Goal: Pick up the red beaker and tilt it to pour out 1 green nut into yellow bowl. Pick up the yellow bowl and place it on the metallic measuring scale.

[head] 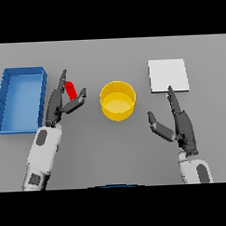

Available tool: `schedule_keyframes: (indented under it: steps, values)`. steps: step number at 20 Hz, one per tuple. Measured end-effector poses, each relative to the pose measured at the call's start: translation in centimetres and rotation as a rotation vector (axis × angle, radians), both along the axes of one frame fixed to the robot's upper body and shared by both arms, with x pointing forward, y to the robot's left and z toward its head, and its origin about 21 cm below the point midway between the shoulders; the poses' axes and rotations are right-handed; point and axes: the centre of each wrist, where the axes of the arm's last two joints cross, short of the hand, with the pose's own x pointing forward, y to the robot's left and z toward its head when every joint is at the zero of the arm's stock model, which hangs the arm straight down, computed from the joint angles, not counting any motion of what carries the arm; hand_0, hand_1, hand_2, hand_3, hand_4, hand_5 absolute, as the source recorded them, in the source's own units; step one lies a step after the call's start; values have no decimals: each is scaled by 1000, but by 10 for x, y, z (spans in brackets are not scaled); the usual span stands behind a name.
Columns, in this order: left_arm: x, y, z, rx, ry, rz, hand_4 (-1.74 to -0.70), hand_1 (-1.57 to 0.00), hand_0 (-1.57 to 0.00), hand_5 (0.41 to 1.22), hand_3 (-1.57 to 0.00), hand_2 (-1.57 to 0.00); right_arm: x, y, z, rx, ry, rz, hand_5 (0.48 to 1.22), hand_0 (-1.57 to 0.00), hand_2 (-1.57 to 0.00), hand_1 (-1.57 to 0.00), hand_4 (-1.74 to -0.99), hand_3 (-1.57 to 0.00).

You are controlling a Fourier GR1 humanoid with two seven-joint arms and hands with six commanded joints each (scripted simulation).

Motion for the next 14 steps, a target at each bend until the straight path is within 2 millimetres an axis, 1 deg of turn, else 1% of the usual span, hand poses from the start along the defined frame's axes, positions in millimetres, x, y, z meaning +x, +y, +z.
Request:
schedule_keyframes:
  steps: [1, 4, 5, 6, 7, 8, 9, 10, 11, 12, 14]
  values:
    - [3, 0, -1, -1, 1, -5, -1256, 1, 1, 664, 1, 1, 0, -1, 0, 8, 3, -5, 690, 1, 1, 1, -1264, 1]
    - [16, -7, 2, 15, -10, -8, -1262, 1, 1, 680, 1, 1, -3, -4, 0, 8, -13, 2, 691, 1, 1, 1, -1262, 1]
    - [18, -8, 0, 17, -10, -7, -1259, 1, 1, 684, 1, 1, -1, -3, 3, 6, -23, 3, 690, 1, 1, 1, -1261, 1]
    - [20, -8, 0, 22, -10, -4, -1271, 1, 1, 692, 1, 1, 1, -3, 5, 4, -12, -1, 691, 1, 1, 1, -1265, 1]
    - [20, -9, 0, 16, -27, -8, -1297, -24, 1, 715, 1, -41, 1, -3, 5, 6, -13, 2, 691, 1, 1, 1, -1259, 1]
    - [23, -9, 0, 11, -43, 6, -1324, -141, -93, 741, -47, -150, -2, -2, 3, -4, -11, -2, 691, 1, 1, 1, -1255, 1]
    - [25, -13, -2, 4, -40, 15, -1355, -364, -322, 770, -218, -358, -3, -1, 2, -2, -13, 0, 690, 1, 1, 1, -1252, 1]
    - [25, -18, -4, -7, -40, 27, -1424, -606, -572, 860, -421, -600, -5, 0, 2, -2, -24, 1, 688, 1, 1, 1, -1247, 1]
    - [25, -19, -6, -10, -37, 39, -1480, -799, -772, 933, -584, -794, -3, -2, 4, -7, -22, -1, 692, 1, 1, 1, -1245, 1]
    - [27, -19, -4, -9, -38, 42, -1529, -953, -932, 990, -761, -950, -3, -3, 3, -11, -19, -5, 695, 1, 1, 1, -1241, 1]
    - [26, -21, -9, -12, -97, 8, -1601, -1176, -1162, 1073, -997, -1173, -3, -1, 2, -8, -22, 4, 688, 1, 1, 1, -1233, 1]
